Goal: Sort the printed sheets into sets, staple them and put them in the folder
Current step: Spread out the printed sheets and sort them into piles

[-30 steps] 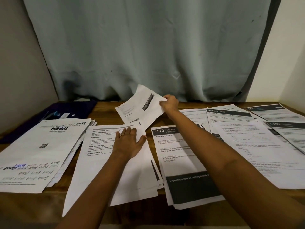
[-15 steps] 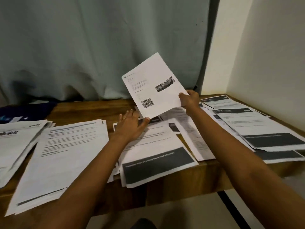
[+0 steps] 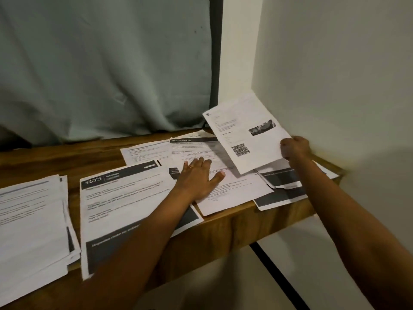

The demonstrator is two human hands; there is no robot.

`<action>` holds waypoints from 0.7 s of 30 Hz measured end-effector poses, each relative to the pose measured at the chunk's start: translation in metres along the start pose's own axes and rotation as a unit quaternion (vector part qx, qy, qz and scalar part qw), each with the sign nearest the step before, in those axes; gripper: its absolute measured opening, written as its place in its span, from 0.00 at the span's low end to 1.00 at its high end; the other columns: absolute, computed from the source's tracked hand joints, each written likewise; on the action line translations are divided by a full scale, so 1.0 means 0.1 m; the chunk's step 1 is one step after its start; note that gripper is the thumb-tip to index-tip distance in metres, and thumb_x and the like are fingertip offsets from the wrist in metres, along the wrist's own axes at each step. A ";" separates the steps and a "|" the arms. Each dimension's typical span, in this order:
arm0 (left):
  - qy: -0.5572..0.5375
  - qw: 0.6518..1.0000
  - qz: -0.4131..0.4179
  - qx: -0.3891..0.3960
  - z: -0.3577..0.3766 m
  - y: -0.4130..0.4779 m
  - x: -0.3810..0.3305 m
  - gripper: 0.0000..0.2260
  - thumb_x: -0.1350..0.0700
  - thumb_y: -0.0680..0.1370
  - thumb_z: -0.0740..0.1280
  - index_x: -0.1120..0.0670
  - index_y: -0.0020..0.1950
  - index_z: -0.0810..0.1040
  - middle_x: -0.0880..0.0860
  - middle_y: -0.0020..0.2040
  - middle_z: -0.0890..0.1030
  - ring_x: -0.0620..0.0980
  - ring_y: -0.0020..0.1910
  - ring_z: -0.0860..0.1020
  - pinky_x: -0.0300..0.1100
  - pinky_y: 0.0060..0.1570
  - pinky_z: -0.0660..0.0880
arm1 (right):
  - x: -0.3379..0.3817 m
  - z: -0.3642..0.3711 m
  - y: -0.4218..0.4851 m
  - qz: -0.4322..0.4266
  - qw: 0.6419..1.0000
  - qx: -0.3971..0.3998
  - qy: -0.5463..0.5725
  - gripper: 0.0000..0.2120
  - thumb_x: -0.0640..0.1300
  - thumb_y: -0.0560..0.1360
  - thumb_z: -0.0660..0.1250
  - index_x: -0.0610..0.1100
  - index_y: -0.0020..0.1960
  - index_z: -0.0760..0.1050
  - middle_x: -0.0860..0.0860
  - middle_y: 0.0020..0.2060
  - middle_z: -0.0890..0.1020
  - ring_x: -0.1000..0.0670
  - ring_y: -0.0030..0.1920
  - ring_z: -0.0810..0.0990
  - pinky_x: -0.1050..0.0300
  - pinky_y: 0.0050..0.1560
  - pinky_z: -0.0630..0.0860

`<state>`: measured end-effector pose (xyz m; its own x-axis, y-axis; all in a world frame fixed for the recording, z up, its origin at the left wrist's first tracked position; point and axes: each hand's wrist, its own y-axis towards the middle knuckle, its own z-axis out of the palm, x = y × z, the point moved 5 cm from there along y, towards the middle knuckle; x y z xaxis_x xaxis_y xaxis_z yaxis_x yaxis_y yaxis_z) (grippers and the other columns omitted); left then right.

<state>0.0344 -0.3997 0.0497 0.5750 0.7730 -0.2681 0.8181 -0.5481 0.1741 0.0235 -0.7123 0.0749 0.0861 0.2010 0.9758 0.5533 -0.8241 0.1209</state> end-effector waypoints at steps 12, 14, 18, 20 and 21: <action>0.047 0.996 -0.011 0.072 0.41 0.15 -0.05 0.33 0.33 0.78 0.47 0.49 0.79 0.49 0.53 0.79 0.48 0.55 0.78 0.46 0.57 0.75 0.42 | -0.44 -0.64 0.46 -0.034 0.927 -0.025 -0.372 0.14 0.43 0.74 0.67 0.35 0.56 0.75 0.36 0.55 0.79 0.35 0.57 0.76 0.46 0.57 0.73; 0.050 0.996 -0.014 0.078 0.46 0.15 -0.03 0.33 0.33 0.78 0.47 0.49 0.79 0.49 0.53 0.79 0.47 0.55 0.78 0.46 0.57 0.75 0.42 | -0.38 -0.56 0.41 -0.060 0.881 -0.067 -0.464 0.19 0.46 0.74 0.68 0.36 0.60 0.72 0.36 0.60 0.74 0.35 0.63 0.70 0.44 0.64 0.67; 0.054 0.995 -0.018 0.078 0.52 0.16 -0.01 0.33 0.33 0.78 0.47 0.48 0.79 0.49 0.53 0.80 0.47 0.55 0.78 0.46 0.57 0.75 0.41 | -0.12 -0.05 0.15 -0.258 0.841 0.032 -0.474 0.25 0.51 0.76 0.65 0.39 0.68 0.70 0.38 0.67 0.69 0.38 0.69 0.63 0.45 0.68 0.61; 0.055 0.995 -0.018 0.078 0.53 0.16 -0.01 0.33 0.33 0.78 0.47 0.48 0.79 0.49 0.53 0.80 0.47 0.55 0.78 0.46 0.56 0.75 0.41 | -0.07 0.22 0.00 -0.322 0.789 0.084 -0.516 0.26 0.56 0.77 0.61 0.43 0.71 0.68 0.41 0.73 0.64 0.41 0.75 0.55 0.41 0.73 0.50; 0.056 0.995 -0.018 0.078 0.53 0.17 -0.01 0.33 0.33 0.78 0.47 0.48 0.79 0.49 0.53 0.80 0.47 0.55 0.78 0.45 0.56 0.75 0.41 | -0.05 0.34 -0.07 -0.341 0.745 0.087 -0.566 0.26 0.58 0.78 0.59 0.45 0.71 0.68 0.43 0.75 0.60 0.41 0.76 0.50 0.38 0.73 0.42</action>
<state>0.0469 -0.4262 0.0022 0.5497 0.8195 -0.1620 0.8316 -0.5552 0.0136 0.0474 -0.6898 0.0626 0.3245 0.9413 -0.0929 0.8788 -0.2637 0.3976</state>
